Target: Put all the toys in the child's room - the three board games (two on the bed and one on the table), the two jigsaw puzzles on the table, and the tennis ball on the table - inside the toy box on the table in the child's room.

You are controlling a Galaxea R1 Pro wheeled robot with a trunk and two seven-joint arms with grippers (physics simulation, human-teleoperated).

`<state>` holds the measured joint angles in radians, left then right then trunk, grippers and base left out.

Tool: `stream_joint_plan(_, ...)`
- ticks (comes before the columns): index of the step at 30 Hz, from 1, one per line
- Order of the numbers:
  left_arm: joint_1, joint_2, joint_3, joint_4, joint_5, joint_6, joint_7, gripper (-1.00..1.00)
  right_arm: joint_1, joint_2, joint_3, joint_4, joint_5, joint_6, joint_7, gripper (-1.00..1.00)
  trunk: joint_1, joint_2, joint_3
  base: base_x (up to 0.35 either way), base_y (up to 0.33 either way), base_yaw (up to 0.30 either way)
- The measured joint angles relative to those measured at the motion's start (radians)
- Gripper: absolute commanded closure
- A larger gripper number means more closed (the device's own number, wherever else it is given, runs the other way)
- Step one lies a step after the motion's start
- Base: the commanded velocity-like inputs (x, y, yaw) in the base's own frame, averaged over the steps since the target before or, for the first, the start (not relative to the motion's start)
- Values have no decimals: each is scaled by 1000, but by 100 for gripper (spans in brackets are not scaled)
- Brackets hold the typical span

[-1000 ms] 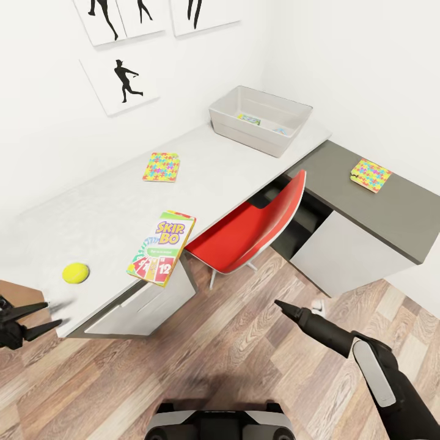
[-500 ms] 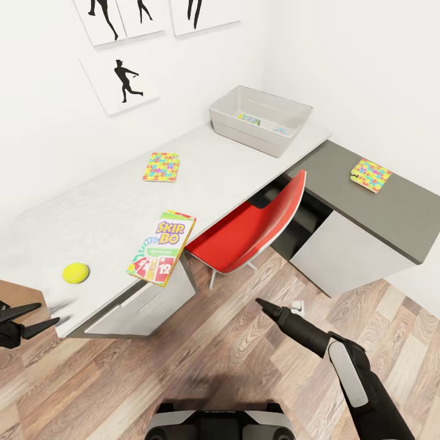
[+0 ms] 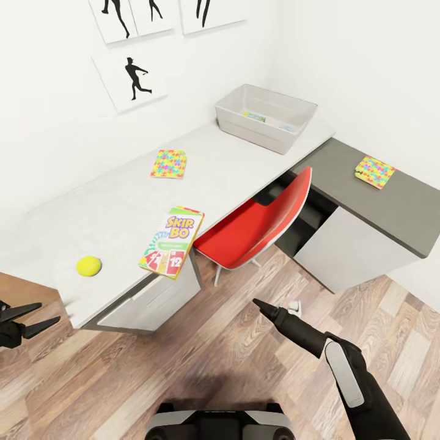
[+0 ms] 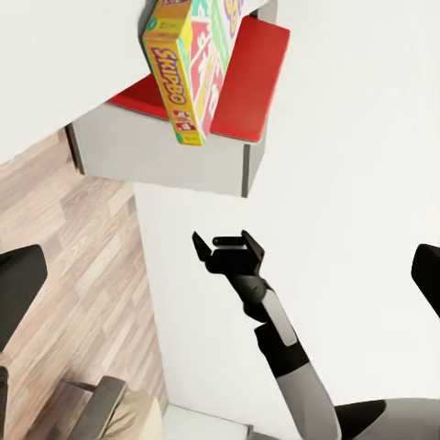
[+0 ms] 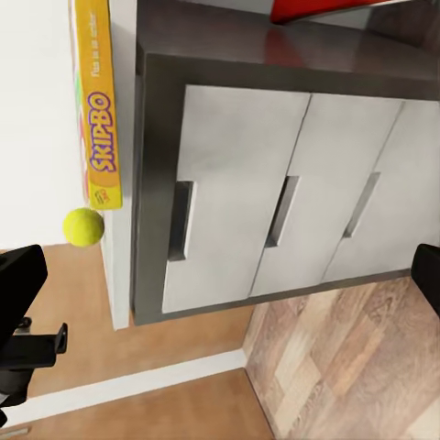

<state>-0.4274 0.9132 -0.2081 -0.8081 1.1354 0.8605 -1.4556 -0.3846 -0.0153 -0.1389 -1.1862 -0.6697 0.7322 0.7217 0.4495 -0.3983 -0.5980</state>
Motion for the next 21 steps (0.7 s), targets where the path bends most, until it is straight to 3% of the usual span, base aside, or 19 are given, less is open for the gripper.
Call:
stream_joint_plan(5,0,0,0,0,0,-7,-1,-100,0,1,5,-1,0,0,-16,-100,0,0,0,-34,115,0)
stream_joint_plan(13,0,0,0,0,0,-9,0,-100,0,2,66,-2,0,-4,-54,-100,0,0,0,-50,195,0)
stream_joint_plan(21,0,-6,-2,-1,-2,-27,7,-100,1,4,167,-1,-1,-55,-103,-100,0,0,0,-5,31,11)
